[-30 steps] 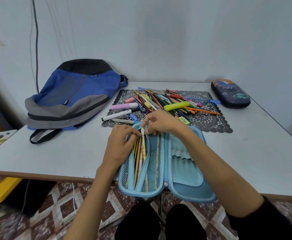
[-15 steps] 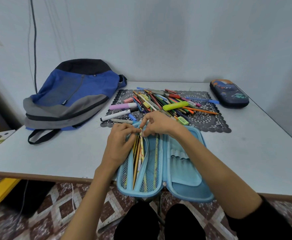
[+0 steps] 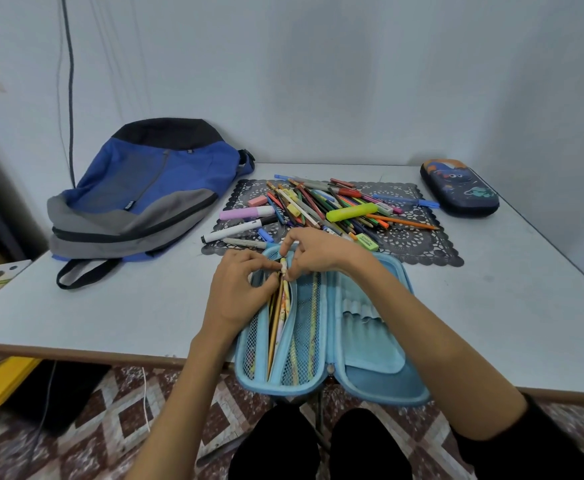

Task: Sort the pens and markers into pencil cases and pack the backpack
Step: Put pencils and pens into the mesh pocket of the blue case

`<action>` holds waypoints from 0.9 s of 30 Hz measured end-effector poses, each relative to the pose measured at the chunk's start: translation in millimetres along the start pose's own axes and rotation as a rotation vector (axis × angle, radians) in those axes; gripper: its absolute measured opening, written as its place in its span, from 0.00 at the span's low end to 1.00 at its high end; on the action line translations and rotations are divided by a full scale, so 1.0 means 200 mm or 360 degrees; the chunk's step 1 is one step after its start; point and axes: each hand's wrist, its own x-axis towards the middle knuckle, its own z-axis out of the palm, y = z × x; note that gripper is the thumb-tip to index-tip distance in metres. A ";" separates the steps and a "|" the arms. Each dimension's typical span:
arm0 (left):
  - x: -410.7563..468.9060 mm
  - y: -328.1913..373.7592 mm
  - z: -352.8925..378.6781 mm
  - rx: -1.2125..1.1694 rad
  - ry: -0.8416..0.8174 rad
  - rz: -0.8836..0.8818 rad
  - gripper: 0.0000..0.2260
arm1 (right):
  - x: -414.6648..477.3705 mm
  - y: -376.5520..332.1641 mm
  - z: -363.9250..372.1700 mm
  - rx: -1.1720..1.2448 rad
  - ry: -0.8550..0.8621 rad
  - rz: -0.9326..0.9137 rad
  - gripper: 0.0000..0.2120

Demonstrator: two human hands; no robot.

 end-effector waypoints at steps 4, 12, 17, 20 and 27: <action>0.00 -0.01 0.00 0.0017 -0.0006 0.0007 0.18 | -0.02 -0.02 -0.01 -0.0068 -0.0112 0.0015 0.25; 0.00 -0.02 0.01 0.0034 -0.0030 0.0011 0.19 | -0.04 -0.04 -0.01 -0.0082 -0.0153 0.0078 0.30; 0.00 -0.03 0.01 0.0037 -0.0033 0.0017 0.19 | -0.05 -0.05 0.05 -0.0270 0.0161 0.0070 0.28; 0.00 -0.01 0.00 0.0015 -0.0048 0.0008 0.19 | -0.02 -0.04 0.06 -0.0303 0.0345 0.0010 0.25; 0.00 -0.01 0.00 0.0049 -0.0087 -0.0003 0.19 | -0.01 0.00 0.04 0.0251 0.0447 0.0033 0.16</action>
